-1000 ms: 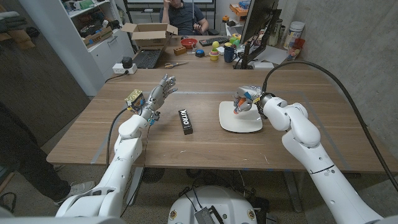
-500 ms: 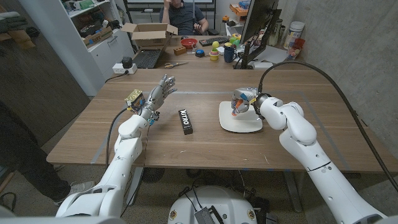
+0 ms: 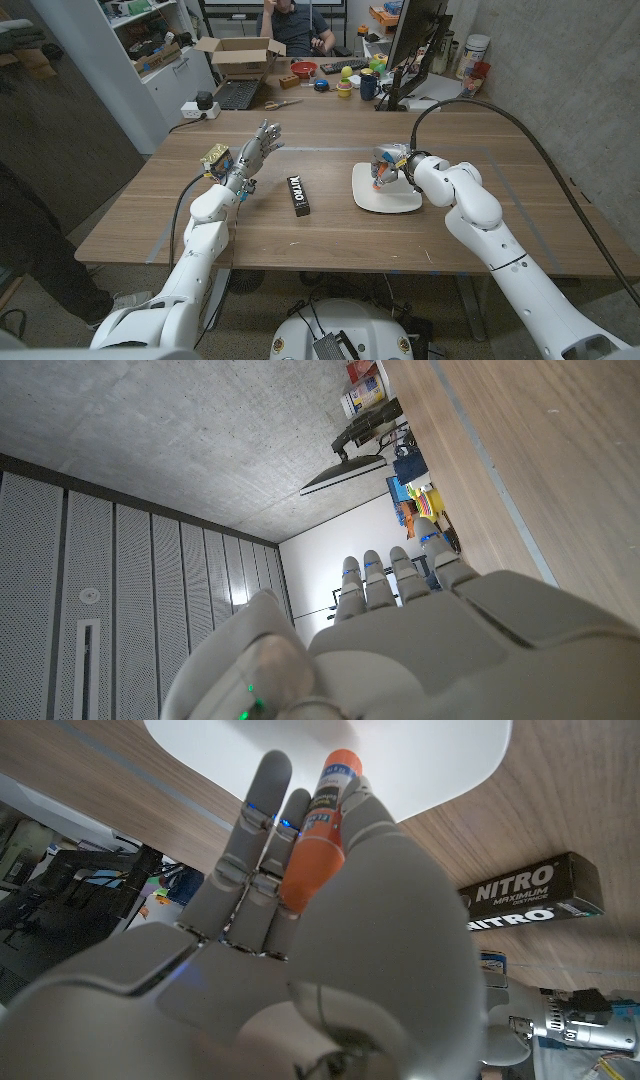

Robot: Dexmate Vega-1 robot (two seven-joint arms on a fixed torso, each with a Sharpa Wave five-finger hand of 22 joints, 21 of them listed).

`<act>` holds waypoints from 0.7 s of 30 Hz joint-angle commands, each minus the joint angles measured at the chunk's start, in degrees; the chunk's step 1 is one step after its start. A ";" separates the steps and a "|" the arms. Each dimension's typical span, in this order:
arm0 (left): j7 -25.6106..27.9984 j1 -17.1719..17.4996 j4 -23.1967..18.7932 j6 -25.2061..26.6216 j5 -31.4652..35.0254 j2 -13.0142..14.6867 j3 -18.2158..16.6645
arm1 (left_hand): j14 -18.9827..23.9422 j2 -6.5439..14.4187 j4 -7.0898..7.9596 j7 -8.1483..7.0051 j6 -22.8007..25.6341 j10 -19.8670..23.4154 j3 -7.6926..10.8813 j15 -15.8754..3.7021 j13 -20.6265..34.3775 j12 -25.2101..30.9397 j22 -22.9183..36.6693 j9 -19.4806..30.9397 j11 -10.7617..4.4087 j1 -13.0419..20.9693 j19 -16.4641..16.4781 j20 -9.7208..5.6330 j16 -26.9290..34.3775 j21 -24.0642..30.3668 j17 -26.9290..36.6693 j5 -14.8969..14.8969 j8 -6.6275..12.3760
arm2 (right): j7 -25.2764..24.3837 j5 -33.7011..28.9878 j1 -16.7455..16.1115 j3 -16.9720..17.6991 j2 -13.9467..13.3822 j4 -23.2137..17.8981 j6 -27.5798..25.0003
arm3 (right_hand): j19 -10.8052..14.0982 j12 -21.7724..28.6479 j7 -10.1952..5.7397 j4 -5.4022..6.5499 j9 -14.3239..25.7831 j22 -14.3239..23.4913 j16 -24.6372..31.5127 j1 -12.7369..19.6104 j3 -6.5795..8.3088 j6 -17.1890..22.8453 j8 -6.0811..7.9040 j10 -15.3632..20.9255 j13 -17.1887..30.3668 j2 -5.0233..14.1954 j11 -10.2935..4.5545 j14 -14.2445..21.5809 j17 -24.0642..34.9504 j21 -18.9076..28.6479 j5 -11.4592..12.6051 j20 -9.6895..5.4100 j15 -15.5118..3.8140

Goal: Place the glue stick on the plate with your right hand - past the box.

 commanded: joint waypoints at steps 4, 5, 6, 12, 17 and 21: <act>0.08 -0.30 0.50 0.09 0.40 -0.14 -0.17 | -0.28 0.09 0.18 0.16 -0.24 -0.13 -0.19 0.20 0.22 0.21 0.27 0.30 -0.04 -0.08 0.26 0.28 0.27 -0.15 0.18 0.17 -0.03 | 1.28 -0.19 1.64 -1.70 -1.00 1.47 -0.50 | -0.28 -0.34 -0.07 0.04 0.16 -0.02 0.32 15.19 -0.29 0.40 -0.11 1.10 0.39 14.83 0.44 6.91 0.24 0.34 0.37 -4.50 -6.88; 0.06 -0.35 0.61 0.01 0.42 -0.14 -0.18 | -0.29 0.09 0.18 0.19 -0.27 -0.12 -0.20 0.21 0.22 0.21 0.27 0.30 -0.03 -0.08 0.26 0.28 0.26 -0.15 0.18 0.17 -0.04 | 1.32 0.29 1.67 -1.57 -0.93 1.60 -0.49 | -0.29 -0.35 -0.09 0.04 0.17 -0.03 0.32 15.19 -0.29 0.39 -0.12 1.10 0.40 14.83 0.42 6.91 0.24 0.35 0.37 -4.51 -6.88; 0.15 -0.36 0.66 -0.06 0.46 -0.19 -0.20 | -0.27 0.09 0.18 0.20 -0.23 -0.15 -0.21 0.22 0.22 0.20 0.27 0.30 -0.03 -0.08 0.26 0.26 0.27 -0.15 0.18 0.18 -0.03 | 1.48 -0.10 1.79 -1.80 -1.04 1.59 -0.64 | -0.29 -0.35 -0.06 0.05 0.16 -0.03 0.31 15.19 -0.29 0.40 -0.14 1.13 0.42 14.83 0.33 6.90 0.24 0.36 0.37 -4.51 -6.88; 0.06 -0.69 1.26 -0.07 0.56 -0.21 -0.30 | -0.27 0.10 0.18 0.18 -0.28 -0.15 -0.25 0.22 0.22 0.20 0.27 0.30 -0.08 -0.07 0.29 0.26 0.27 -0.16 0.18 0.20 -0.04 | 2.45 0.26 2.66 -2.45 -1.41 2.47 -0.43 | -0.30 -0.48 -0.09 0.07 0.15 -0.02 0.30 15.17 -0.34 0.47 -0.20 1.09 0.42 14.82 0.49 6.91 0.25 0.43 0.36 -4.49 -6.92; -0.38 -1.22 2.19 -0.50 0.57 -0.18 -0.41 | -0.29 0.11 0.17 0.17 -0.30 -0.14 -0.29 0.19 0.22 0.21 0.27 0.31 -0.14 -0.06 0.27 0.29 0.27 -0.19 0.18 0.21 -0.04 | 3.63 0.06 3.74 -3.19 -1.62 3.08 -0.61 | -0.31 -0.47 -0.06 0.07 0.18 -0.03 0.29 15.18 -0.35 0.48 -0.24 1.21 0.49 14.83 0.37 6.92 0.25 0.47 0.36 -4.50 -6.90; -0.33 -1.45 2.54 -0.57 0.68 -0.23 -0.57 | -0.30 0.12 0.17 0.19 -0.33 -0.15 -0.32 0.18 0.22 0.21 0.27 0.31 -0.14 -0.05 0.29 0.31 0.26 -0.20 0.18 0.22 -0.05 | 3.84 0.75 4.21 -3.34 -1.84 3.55 -0.33 | -0.33 -0.57 0.01 0.07 0.18 -0.04 0.28 15.19 -0.37 0.56 -0.26 1.18 0.48 14.84 0.41 6.93 0.25 0.50 0.36 -4.50 -6.90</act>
